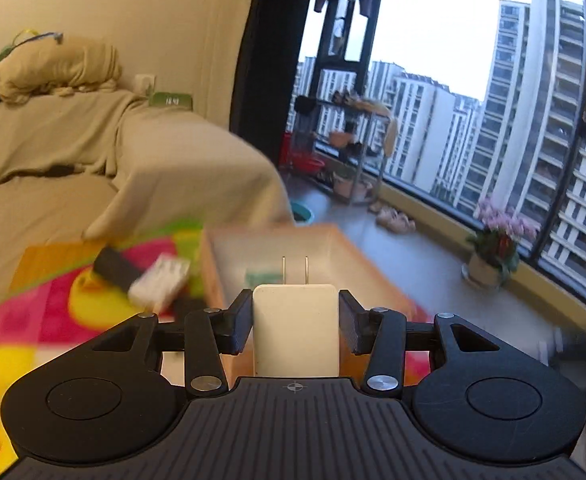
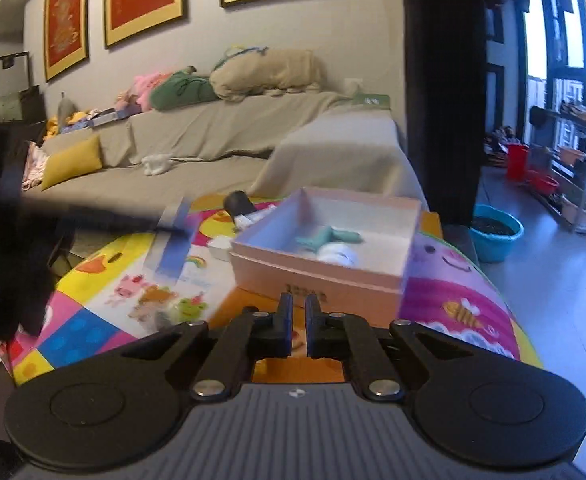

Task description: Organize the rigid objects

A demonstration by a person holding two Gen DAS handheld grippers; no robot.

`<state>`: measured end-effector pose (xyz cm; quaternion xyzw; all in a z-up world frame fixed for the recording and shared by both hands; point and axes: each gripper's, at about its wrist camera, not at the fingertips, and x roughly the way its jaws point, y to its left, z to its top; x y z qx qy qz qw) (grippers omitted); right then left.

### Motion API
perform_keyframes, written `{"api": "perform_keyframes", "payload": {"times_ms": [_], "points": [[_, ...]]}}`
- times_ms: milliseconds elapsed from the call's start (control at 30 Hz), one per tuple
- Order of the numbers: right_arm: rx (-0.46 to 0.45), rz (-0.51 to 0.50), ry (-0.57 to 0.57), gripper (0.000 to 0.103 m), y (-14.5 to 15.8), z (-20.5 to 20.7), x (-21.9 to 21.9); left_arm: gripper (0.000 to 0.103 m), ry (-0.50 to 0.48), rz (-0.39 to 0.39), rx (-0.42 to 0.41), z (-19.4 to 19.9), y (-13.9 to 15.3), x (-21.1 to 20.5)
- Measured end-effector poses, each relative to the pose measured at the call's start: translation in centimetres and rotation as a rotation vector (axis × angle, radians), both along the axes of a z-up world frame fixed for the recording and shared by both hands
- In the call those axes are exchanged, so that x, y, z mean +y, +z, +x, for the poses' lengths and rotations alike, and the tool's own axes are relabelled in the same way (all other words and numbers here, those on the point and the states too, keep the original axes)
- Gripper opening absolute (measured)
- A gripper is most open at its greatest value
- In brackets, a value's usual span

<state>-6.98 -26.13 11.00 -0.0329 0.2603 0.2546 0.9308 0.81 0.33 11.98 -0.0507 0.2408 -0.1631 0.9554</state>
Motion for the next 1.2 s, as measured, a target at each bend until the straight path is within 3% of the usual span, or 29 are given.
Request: {"api": "perform_keyframes", "payload": {"times_ms": [100, 133, 167, 233, 333, 433, 467, 500, 533, 667, 833, 967, 1067, 1133, 1200], "points": [[0.022, -0.021, 0.034, 0.010, -1.7, -0.6, 0.8, 0.049, 0.040, -0.046, 0.023, 2.6, 0.5, -0.7], [0.036, -0.031, 0.061, 0.020, -2.4, -0.9, 1.5, 0.049, 0.045, -0.061, 0.034, 2.8, 0.3, -0.7], [0.052, -0.035, 0.088, 0.040, -3.0, -1.1, 2.1, 0.049, 0.042, -0.072, 0.042, 2.7, 0.1, -0.5], [0.090, -0.034, 0.135, 0.068, -4.4, -1.3, 3.4, 0.049, 0.027, -0.077, 0.054, 1.9, -0.8, 0.0], [0.131, -0.060, 0.215, 0.068, -6.0, -2.1, 6.5, 0.049, 0.039, -0.055, 0.078, -0.1, -2.6, 1.4], [0.144, -0.084, 0.269, 0.068, -6.7, -2.2, 9.4, 0.049, 0.104, -0.082, 0.121, -1.5, -4.8, 4.2], [0.152, -0.089, 0.278, 0.068, -6.8, -2.0, 10.2, 0.041, 0.125, -0.098, 0.136, -1.7, -5.6, 5.3], [0.157, -0.095, 0.282, 0.068, -7.0, -1.8, 11.1, 0.017, 0.152, -0.122, 0.150, -2.1, -6.4, 6.5], [0.155, -0.108, 0.279, 0.068, -7.0, -1.7, 11.8, 0.014, 0.172, -0.145, 0.166, -2.3, -7.2, 7.5], [0.065, -0.172, 0.209, 0.068, -6.2, -1.6, 12.3, 0.015, 0.211, -0.198, 0.189, -3.7, -9.3, 10.4], [0.020, -0.191, 0.039, 0.068, -5.4, 0.4, 10.4, 0.017, 0.156, -0.185, 0.188, -4.5, -10.3, 10.4], [0.000, -0.332, -0.038, 0.067, -6.7, 1.9, 9.9, 0.017, 0.122, -0.089, 0.151, -5.9, -10.1, 9.0], [-0.104, -0.429, -0.164, 0.067, -7.2, 2.4, 9.1, 0.018, 0.082, 0.046, 0.125, -6.8, -10.0, 7.3], [-0.091, -0.389, -0.187, 0.068, -6.9, 2.8, 8.1, 0.018, 0.047, 0.130, 0.127, -7.2, -10.4, 5.7], [-0.019, -0.309, -0.154, 0.069, -6.6, 3.0, 7.4, 0.017, 0.030, 0.210, 0.090, -7.8, -10.3, 4.3]]}}
